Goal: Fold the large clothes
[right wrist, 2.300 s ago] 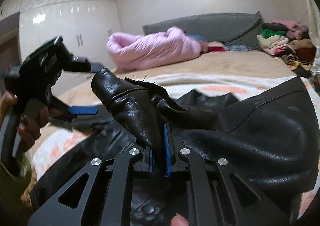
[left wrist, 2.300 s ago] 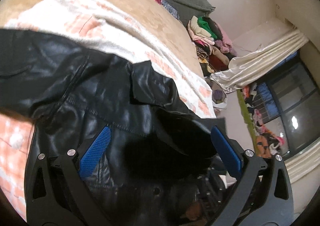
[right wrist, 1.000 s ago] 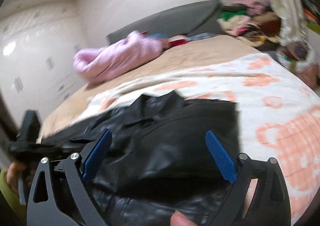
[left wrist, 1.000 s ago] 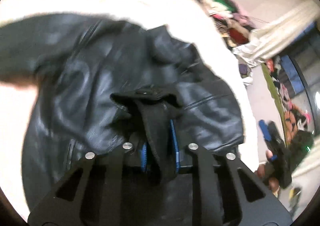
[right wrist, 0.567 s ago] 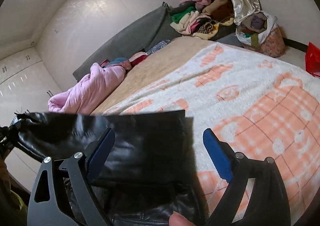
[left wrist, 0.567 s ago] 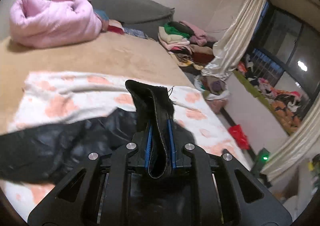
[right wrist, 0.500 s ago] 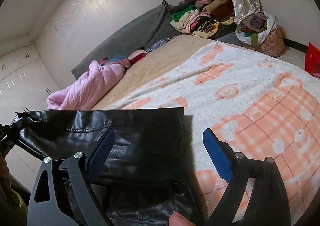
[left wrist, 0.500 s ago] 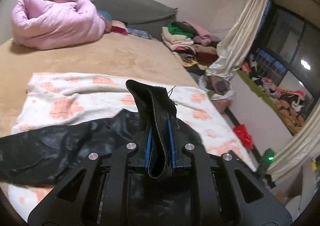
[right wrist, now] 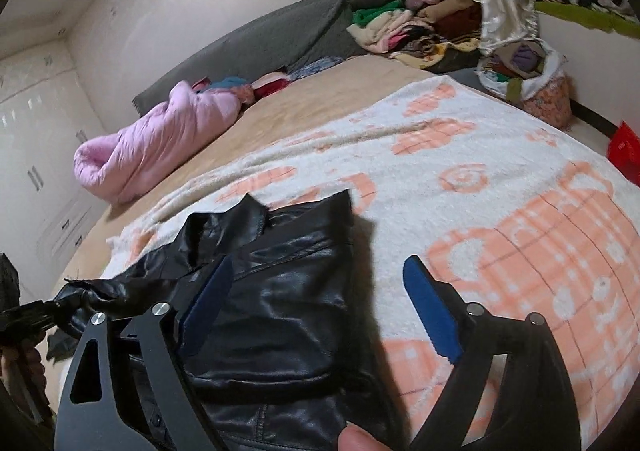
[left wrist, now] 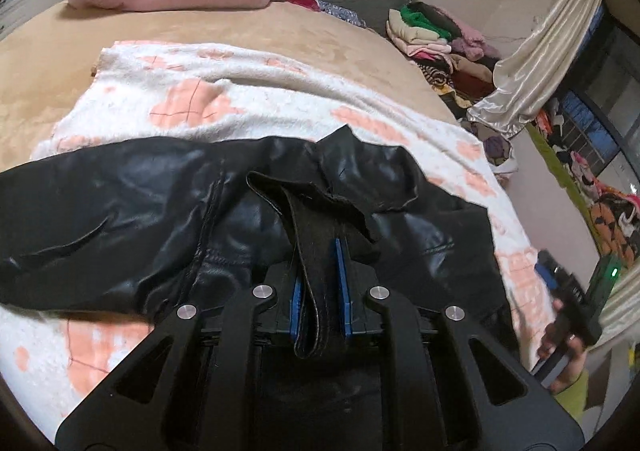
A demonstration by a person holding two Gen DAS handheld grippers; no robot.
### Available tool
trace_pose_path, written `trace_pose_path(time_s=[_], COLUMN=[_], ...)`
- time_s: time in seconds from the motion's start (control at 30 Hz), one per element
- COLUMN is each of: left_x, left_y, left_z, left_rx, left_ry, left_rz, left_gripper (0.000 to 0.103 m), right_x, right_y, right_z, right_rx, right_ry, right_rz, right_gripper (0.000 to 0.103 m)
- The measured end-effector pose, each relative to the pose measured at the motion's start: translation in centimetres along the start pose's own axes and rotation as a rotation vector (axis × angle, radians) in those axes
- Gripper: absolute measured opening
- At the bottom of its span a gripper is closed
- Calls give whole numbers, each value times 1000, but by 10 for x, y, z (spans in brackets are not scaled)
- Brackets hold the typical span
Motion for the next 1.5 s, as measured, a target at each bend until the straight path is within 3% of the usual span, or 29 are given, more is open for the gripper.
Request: trace_pose_path(time_s=[0.27,0.37,0.5,0.63,0.77,0.97,1.2,1.4,1.5], left_x=[20,25,32,39,38,8,-41,-25,2], left_y=[25,31,38,50,58,51,26,-17,-27], left_z=[-33,-42,-48,-54,-58,-56,-43,-49,-63], left_rx=[16,22,0,-58,-82,-73,39,132,170], left_ry=[74,90,114,138,126,73,-65,7,83], left_rz=[65,81,91,74,46,40,152,99,135], left_gripper=[9,9,10,12,14,26,26,27,29], right_x=[37,55,77,87,91,74,55,41,37], right_y=[41,44,30,21,22,27,40,61,74], right_z=[-13,-24,-38,-45,-49,-38,-32,-40,-48], right_rx=[-160,-187,-150,-128,-147,-131,-152,-202,-254], right_ry=[105,171,266,294,291,250,211,204,211], right_rz=[57,30,-34,-61,-79,-25,7,65,87], right_gripper=[73,73,63,60,61,66,68,71,73])
Point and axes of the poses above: each gripper's, at about its wrist camera, not at the fingertips, and x roughly the way its jaws point, y to its left, z to its top, the point moved 2 cm from there along x, roughly the way its jaws point, and after that the axes turned 3 degrees about -y, right-handed, at the moved point
